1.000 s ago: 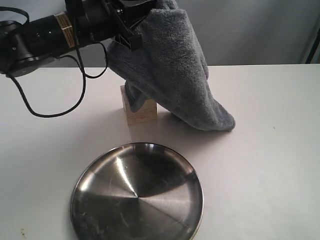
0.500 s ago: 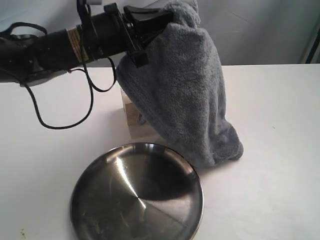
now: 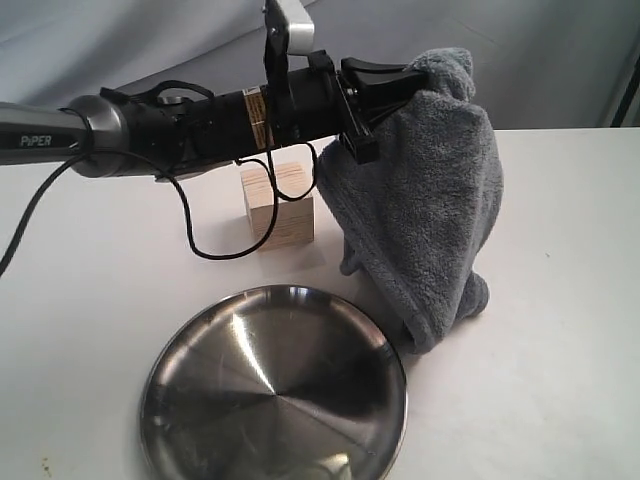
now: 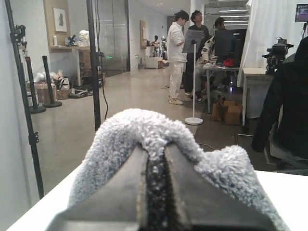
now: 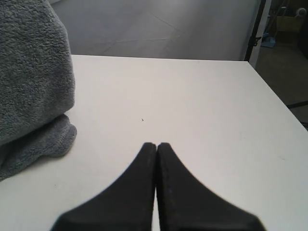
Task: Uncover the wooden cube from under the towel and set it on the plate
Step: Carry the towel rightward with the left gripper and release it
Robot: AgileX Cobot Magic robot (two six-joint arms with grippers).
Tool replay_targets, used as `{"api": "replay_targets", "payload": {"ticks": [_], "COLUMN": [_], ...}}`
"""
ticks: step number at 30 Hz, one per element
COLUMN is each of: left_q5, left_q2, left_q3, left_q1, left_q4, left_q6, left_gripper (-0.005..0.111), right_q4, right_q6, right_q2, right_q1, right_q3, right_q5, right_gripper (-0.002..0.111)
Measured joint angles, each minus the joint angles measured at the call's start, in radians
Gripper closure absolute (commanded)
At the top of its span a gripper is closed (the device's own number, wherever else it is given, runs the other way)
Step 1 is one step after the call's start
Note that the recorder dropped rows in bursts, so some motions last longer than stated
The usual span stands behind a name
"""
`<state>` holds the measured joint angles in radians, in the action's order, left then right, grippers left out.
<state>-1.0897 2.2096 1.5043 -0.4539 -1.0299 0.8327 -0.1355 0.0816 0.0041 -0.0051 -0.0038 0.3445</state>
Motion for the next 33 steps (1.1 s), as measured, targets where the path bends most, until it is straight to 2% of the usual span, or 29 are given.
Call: {"api": "replay_targets", "payload": {"ticks": [16,27,33], "left_q5": [0.216,0.476,0.524], "left_q2": [0.122,0.182,0.186], "left_q3": [0.185,0.272,0.277], "left_q1": [-0.005,-0.096,-0.101], "left_q4": [0.01,0.01,0.026], "left_q6": [0.07,0.024,-0.02], "left_gripper": [0.107,0.107,0.101], "right_q4": [0.0,0.0,0.0], "right_q6": [0.0,0.0,0.0], "right_q2": [0.0,0.0,0.0], "right_q1": [0.0,0.0,0.0], "right_q3": [0.0,0.0,0.0], "right_q5": [0.0,0.0,0.0], "right_gripper": [0.108,0.108,0.108]}}
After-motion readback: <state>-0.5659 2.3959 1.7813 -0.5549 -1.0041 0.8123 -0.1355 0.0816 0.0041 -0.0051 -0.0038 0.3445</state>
